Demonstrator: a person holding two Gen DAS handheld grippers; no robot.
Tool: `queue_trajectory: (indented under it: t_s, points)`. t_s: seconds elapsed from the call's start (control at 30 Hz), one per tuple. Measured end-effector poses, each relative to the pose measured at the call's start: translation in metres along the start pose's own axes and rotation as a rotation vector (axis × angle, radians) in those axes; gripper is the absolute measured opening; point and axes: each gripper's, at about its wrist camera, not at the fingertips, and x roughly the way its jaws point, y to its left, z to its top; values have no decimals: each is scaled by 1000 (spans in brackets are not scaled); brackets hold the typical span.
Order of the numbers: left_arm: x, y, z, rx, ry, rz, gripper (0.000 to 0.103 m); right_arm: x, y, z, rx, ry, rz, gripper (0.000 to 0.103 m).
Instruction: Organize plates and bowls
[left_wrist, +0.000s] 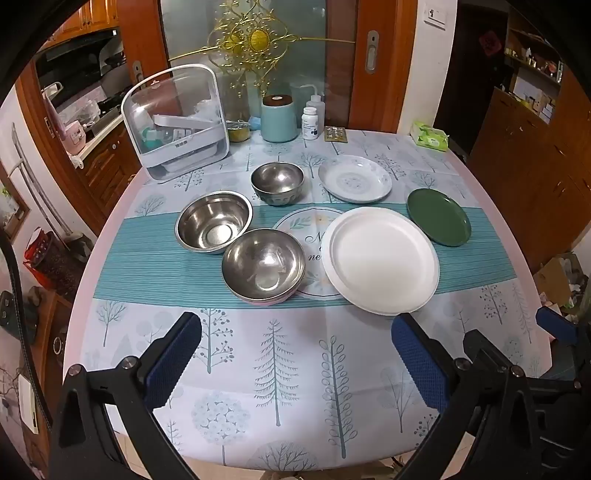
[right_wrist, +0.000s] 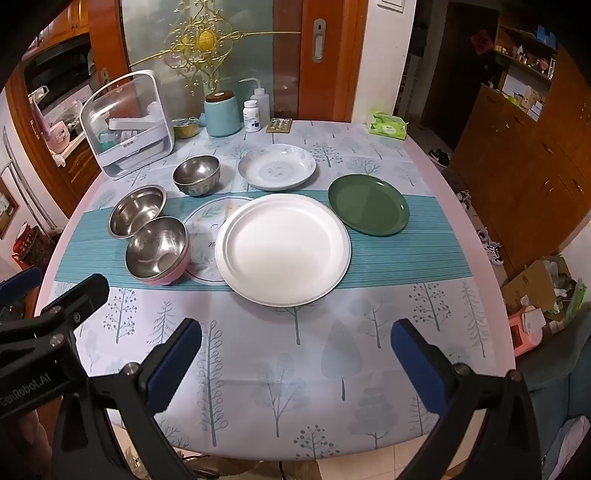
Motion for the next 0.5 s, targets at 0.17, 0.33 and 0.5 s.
queue_trajectory:
  t_s: [0.17, 0.33, 0.5]
  points:
    - [0, 0, 0, -3, 1, -4, 102, 0, 0, 0, 2, 1, 3, 103]
    - [0, 0, 0, -5, 1, -9, 102, 0, 0, 1, 1, 1, 2, 103]
    - [4, 5, -6, -10, 11, -18, 102, 0, -1, 0, 1, 0, 2, 103]
